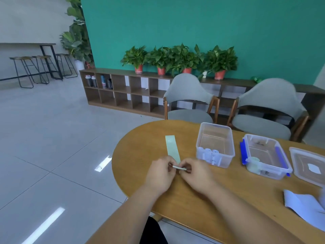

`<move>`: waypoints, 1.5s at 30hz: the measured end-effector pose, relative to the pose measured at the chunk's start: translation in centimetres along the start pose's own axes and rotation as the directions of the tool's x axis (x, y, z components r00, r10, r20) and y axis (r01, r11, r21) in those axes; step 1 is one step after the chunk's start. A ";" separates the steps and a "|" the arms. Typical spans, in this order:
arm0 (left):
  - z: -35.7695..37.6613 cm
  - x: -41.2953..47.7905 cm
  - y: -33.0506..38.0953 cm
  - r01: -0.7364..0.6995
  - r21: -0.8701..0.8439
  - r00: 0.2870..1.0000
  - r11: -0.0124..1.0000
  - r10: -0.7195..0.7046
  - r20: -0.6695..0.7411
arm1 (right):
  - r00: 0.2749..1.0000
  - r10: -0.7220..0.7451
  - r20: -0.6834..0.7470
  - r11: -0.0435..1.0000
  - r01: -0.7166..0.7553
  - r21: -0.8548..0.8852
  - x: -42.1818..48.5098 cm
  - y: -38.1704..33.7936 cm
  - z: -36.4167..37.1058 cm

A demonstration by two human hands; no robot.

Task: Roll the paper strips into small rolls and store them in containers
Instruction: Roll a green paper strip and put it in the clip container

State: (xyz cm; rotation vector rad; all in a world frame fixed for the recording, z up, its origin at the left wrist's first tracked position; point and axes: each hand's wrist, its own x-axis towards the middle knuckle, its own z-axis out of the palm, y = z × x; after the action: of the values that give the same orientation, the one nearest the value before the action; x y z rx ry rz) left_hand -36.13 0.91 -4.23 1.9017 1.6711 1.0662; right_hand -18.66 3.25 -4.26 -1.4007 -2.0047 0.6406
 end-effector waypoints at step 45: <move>2.4 -4.2 -2.8 -0.125 0.093 0.988 0.988 0.132 -0.080 | 0.960 -0.193 -0.201 0.974 0.162 -0.160 -4.0 4.4 3.2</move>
State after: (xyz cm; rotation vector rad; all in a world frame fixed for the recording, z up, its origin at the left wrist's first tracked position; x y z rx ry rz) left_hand -36.15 -2.12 -9.00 2.0709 1.6864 1.1571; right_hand -16.99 0.73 -10.33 -1.2897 -2.0025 0.2586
